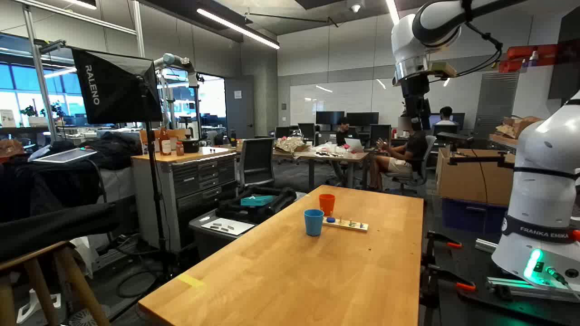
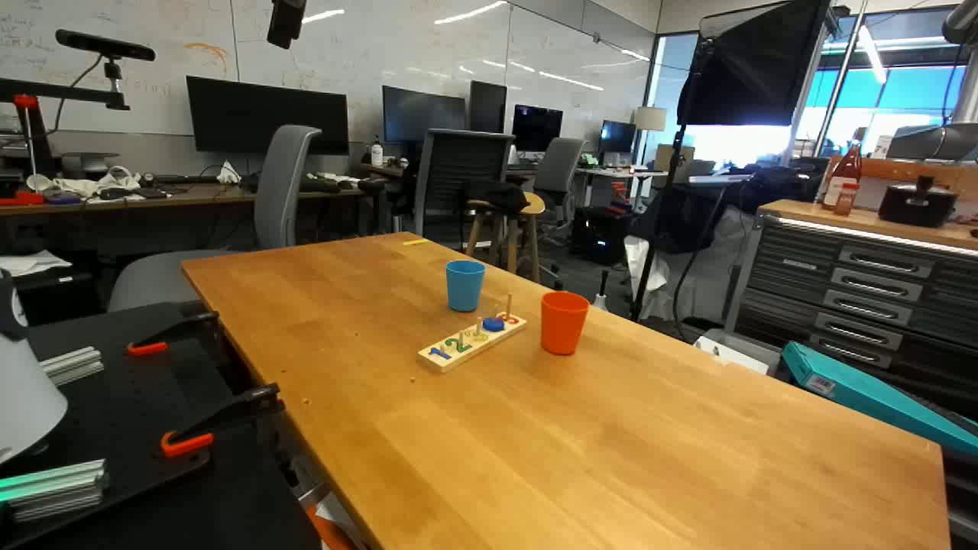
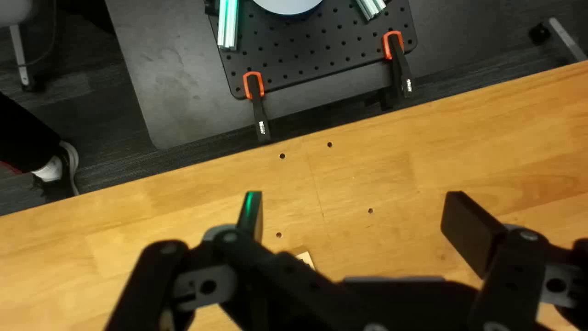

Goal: Put the blue cup in the orange cup

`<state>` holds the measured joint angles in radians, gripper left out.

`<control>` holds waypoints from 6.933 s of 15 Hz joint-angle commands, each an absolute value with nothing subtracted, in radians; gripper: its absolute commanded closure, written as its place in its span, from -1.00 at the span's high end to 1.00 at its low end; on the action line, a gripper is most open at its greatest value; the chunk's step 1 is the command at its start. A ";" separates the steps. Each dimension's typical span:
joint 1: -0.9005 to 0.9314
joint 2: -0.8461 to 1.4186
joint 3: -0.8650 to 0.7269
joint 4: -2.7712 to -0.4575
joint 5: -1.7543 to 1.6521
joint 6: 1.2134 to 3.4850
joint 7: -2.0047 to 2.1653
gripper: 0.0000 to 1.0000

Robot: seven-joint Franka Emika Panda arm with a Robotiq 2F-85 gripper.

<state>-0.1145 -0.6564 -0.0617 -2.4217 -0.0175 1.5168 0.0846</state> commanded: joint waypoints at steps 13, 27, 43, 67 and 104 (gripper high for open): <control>0.012 -0.236 0.121 -2.429 0.022 2.214 0.213 1.00; 0.142 0.460 -0.033 -2.007 -0.236 2.540 0.524 1.00; 0.238 0.565 -0.106 -1.967 -0.192 2.563 0.587 -0.47; 0.120 0.517 -0.264 -1.726 -0.273 2.298 0.710 -0.95; 0.010 0.339 -0.044 -1.510 0.055 1.653 0.225 1.00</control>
